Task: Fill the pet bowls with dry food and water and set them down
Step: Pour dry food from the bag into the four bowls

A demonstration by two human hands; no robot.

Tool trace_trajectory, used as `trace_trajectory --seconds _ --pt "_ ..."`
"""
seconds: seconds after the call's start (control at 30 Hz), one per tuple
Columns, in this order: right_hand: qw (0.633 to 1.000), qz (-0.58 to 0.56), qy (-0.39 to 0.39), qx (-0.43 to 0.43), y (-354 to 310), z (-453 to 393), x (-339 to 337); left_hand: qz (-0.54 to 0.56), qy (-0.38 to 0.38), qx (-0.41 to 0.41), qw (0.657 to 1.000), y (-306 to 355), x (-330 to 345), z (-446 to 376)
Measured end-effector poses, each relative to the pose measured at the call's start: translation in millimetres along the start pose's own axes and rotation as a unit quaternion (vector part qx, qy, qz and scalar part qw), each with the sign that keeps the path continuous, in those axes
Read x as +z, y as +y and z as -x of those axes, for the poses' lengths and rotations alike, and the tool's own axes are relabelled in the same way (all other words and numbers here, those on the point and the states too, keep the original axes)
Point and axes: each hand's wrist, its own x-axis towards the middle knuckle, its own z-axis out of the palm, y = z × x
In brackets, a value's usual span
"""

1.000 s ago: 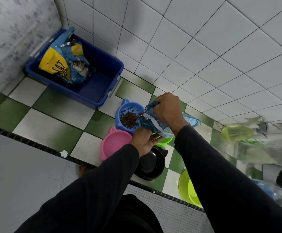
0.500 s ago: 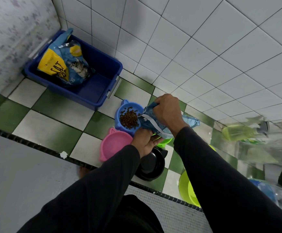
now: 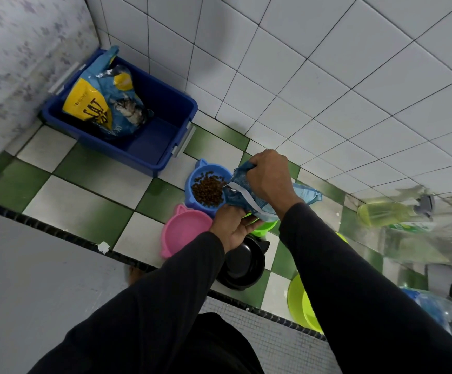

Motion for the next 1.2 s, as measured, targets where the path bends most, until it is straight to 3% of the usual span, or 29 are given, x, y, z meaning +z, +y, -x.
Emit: trace_trajectory --seconds 0.27,0.5,0.6,0.8,1.2 --pt "1.000 -0.027 0.009 0.010 5 3 0 -0.021 0.007 0.009 1.000 -2 -1 -3" --pt "0.992 -0.101 0.045 0.063 32 11 -1 -0.077 0.043 0.049 0.995 -4 4 -2" --pt "0.976 -0.184 0.064 0.099 48 17 -1 -0.101 0.057 0.066 0.991 -5 8 3" --pt "0.911 -0.366 0.082 0.172 73 32 -3 -0.154 0.072 0.104 0.980 -12 17 11" --pt "0.743 -0.633 0.067 0.208 130 60 -1 -0.231 0.052 0.219 0.947 -38 32 24"
